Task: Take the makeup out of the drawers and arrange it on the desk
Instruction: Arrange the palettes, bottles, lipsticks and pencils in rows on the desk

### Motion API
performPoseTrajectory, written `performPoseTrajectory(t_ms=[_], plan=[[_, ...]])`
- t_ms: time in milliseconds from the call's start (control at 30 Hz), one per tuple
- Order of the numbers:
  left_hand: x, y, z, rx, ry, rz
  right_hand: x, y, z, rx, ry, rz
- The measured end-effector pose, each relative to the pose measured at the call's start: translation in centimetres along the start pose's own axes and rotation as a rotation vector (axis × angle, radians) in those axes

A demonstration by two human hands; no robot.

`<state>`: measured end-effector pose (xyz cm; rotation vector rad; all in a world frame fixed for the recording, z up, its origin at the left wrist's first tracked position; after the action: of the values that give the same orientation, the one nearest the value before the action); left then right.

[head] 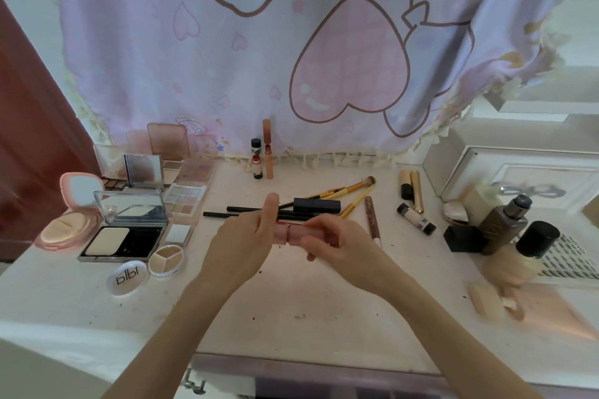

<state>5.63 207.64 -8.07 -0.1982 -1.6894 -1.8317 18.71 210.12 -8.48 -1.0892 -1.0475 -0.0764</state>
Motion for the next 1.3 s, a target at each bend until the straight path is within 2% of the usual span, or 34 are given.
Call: performPoseTrajectory(t_ms=[67,133,200,233,267,367,433,533,633,700,767,867,933,1000,1033,1133,1200,1233,1300], plan=[[-0.5,1.6,-0.8,-0.167,-0.124,-0.102,-0.1,1.3,-0.1,-0.117,-0.056,0.207],[-1.6,2.7,-2.0,-0.291,-0.280,-0.112,-1.4,2.4,-0.5,-0.263,-0.185,0.581],[-2.0,3.2,-2.7,-0.365,-0.304,-0.093,-2.6,2.3,-1.1,-0.371,-0.301,0.894],[-2.0,3.2,-2.7,-0.347,-0.285,-0.103,-2.8,2.1,-1.3,-0.374,-0.325,0.935],[-2.0,3.0,-2.5,-0.313,-0.263,-0.119,-2.6,2.1,-1.3,-0.339,-0.316,0.885],[-1.9,1.6,-1.8,-0.174,-0.186,-0.092,-0.3,1.6,-0.9,-0.143,-0.134,0.350],[-1.4,0.9,-1.2,-0.125,-0.128,-0.084,0.6,1.2,-0.8,-0.045,-0.033,0.137],[-1.9,1.5,-1.6,-0.153,-0.200,-0.157,0.8,1.3,-1.1,-0.046,-0.013,0.179],[-2.7,2.9,-2.5,-0.304,-0.303,-0.195,-0.3,2.8,-1.4,-0.217,-0.123,0.549],[-2.2,3.4,-2.6,-0.309,-0.250,-0.195,-0.6,2.6,-1.6,-0.214,-0.167,0.636],[-1.5,3.0,-2.1,-0.248,-0.175,-0.204,-0.2,1.9,-1.6,-0.133,-0.141,0.454],[-1.0,1.6,-1.2,-0.121,-0.073,-0.106,0.8,0.9,-1.6,-0.003,0.018,0.023],[-1.1,0.7,-1.0,-0.032,-0.079,-0.102,1.4,-0.1,-1.8,0.085,0.112,-0.187],[-2.0,0.4,-1.3,0.001,-0.162,-0.133,1.7,-0.1,-1.7,0.108,0.153,-0.175],[-2.2,0.7,-1.5,-0.038,-0.188,-0.153,1.7,0.4,-1.6,0.081,0.145,-0.106],[-2.3,2.5,-2.3,-0.239,-0.261,-0.218,0.5,2.1,-1.4,-0.102,-0.043,0.351],[-2.1,2.7,-2.4,-0.267,-0.257,-0.221,-0.2,2.4,-1.6,-0.155,-0.131,0.543],[-2.0,2.8,-2.4,-0.256,-0.242,-0.202,0.0,2.3,-1.6,-0.139,-0.125,0.514],[-1.7,2.3,-1.9,-0.215,-0.185,-0.175,0.8,1.8,-1.5,-0.059,-0.044,0.271]])
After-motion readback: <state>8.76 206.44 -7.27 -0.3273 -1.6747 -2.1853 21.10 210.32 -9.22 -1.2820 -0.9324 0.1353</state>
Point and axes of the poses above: each hand's wrist, its own z-axis towards the middle knuckle, its own x-axis out of the back of the hand, y = z × x, the point moved 10 cm from there along z, towards the middle knuckle, and after that the axes turned 15 degrees about -z, right-handed, at the moved point
